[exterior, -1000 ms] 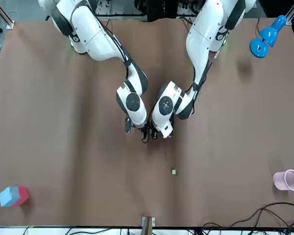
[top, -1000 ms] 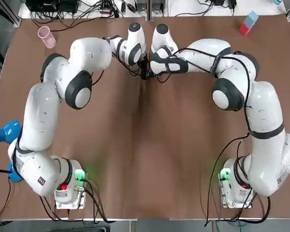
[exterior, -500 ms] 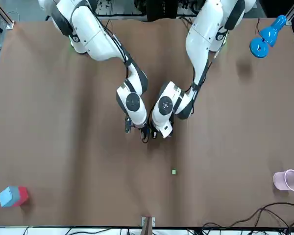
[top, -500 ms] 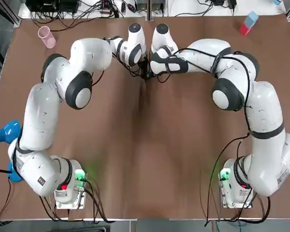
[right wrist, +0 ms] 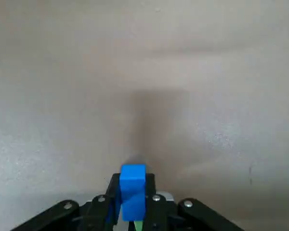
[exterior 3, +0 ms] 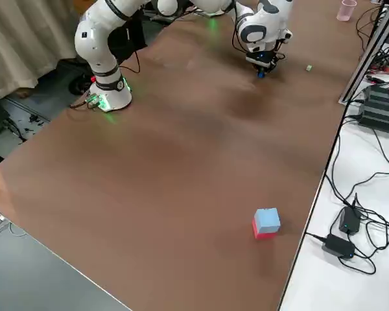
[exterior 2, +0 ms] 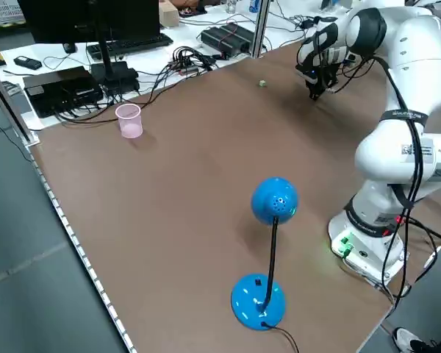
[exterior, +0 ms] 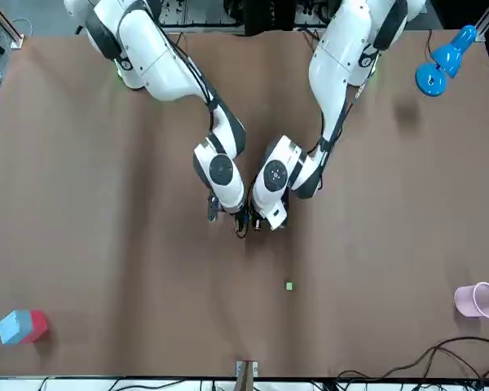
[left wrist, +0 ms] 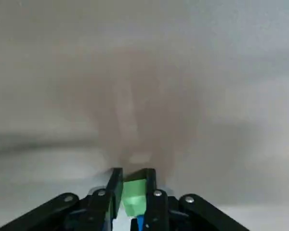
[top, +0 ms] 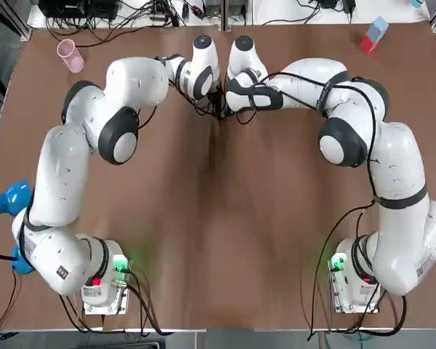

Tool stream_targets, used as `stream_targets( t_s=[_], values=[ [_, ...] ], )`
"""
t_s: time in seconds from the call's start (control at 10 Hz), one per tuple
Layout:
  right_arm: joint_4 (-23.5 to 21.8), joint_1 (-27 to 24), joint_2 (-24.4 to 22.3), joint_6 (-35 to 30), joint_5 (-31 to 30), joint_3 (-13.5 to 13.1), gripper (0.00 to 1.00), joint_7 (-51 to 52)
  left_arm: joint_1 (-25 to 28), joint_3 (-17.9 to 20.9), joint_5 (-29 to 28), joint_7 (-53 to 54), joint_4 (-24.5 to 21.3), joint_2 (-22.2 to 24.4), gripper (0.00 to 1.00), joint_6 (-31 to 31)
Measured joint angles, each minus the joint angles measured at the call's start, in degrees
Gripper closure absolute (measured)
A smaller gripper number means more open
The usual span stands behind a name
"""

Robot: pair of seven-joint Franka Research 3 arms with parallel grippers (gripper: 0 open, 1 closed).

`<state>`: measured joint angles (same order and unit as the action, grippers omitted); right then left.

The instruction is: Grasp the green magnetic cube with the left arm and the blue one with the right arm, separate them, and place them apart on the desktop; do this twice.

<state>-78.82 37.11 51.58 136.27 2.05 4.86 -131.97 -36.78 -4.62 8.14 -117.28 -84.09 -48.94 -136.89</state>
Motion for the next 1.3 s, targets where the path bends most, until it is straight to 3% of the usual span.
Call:
stream_targets(
  t_s=[0.5,0.8,0.9,1.0,1.3],
  values=[
    [0.0,0.0,-0.1,0.0,0.0,0.0,0.77,0.0,1.7,0.5,-1.3,3.0,-0.1,0.3,0.77,1.5],
    [0.0,0.0,-0.1,0.0,0.0,0.0,0.76,0.0,5.4,0.6,-2.5,8.9,-0.9,2.5,0.77,11.7],
    [0.0,0.0,-0.1,0.0,0.0,0.0,0.74,0.0,6.5,0.6,-3.0,12.1,-3.2,5.0,0.77,14.4],
    [0.0,0.0,-0.2,0.0,0.0,0.0,0.66,0.0,7.1,0.6,-3.1,15.8,-7.8,9.0,0.77,15.7],
    [0.1,-0.1,-0.2,0.0,0.0,0.0,0.22,-0.1,6.9,0.1,-3.1,20.6,-25.2,22.1,0.77,18.5]
  ],
)
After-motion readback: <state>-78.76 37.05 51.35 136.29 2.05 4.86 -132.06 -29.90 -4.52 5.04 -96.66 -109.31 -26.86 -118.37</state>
